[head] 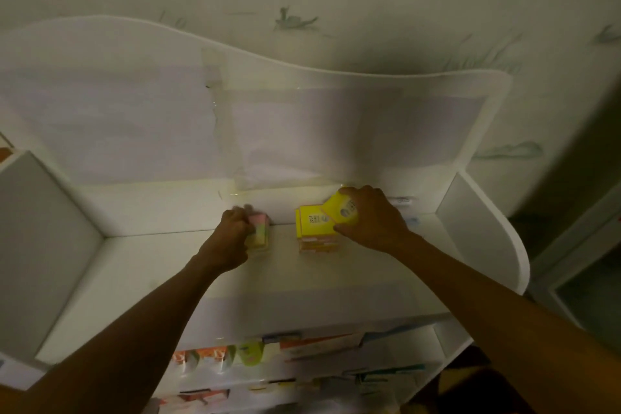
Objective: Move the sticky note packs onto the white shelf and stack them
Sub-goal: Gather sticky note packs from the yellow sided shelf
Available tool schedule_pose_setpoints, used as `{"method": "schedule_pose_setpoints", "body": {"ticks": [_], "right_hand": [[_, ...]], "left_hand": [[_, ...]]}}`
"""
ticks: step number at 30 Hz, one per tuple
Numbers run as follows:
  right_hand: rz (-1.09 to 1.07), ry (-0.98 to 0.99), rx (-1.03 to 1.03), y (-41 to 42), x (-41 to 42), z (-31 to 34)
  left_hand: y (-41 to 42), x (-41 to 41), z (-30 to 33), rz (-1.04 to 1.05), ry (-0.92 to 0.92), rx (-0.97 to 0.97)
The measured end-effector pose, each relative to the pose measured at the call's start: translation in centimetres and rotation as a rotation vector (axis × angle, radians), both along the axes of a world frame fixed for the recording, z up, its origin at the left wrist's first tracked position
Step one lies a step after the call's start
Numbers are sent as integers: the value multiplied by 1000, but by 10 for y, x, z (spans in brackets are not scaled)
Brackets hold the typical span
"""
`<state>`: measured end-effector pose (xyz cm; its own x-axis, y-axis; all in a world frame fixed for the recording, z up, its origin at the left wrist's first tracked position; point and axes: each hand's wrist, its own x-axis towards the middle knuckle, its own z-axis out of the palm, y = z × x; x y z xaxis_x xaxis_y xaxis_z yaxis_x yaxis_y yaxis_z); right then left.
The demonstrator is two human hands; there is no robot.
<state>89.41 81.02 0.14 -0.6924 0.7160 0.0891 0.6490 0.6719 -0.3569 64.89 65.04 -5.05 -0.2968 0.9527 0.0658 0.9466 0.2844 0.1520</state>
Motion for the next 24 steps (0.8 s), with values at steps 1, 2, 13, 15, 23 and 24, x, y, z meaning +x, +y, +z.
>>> {"method": "schedule_pose_setpoints", "body": {"ticks": [1, 2, 13, 15, 23, 24], "right_hand": [[40, -4, 2, 1, -3, 1], [86, -8, 8, 3, -8, 1], [398, -159, 32, 22, -44, -21], [392, -144, -13, 24, -45, -27], [388, -125, -4, 28, -47, -40], [390, -127, 21, 27, -48, -41]], "left_hand": [[-1, 0, -1, -2, 14, -1], [-2, 0, -1, 0, 20, -7], [2, -3, 2, 7, 8, -47], [2, -3, 2, 8, 19, -50], [4, -3, 2, 11, 19, -42], [4, -4, 2, 11, 19, -40]]}}
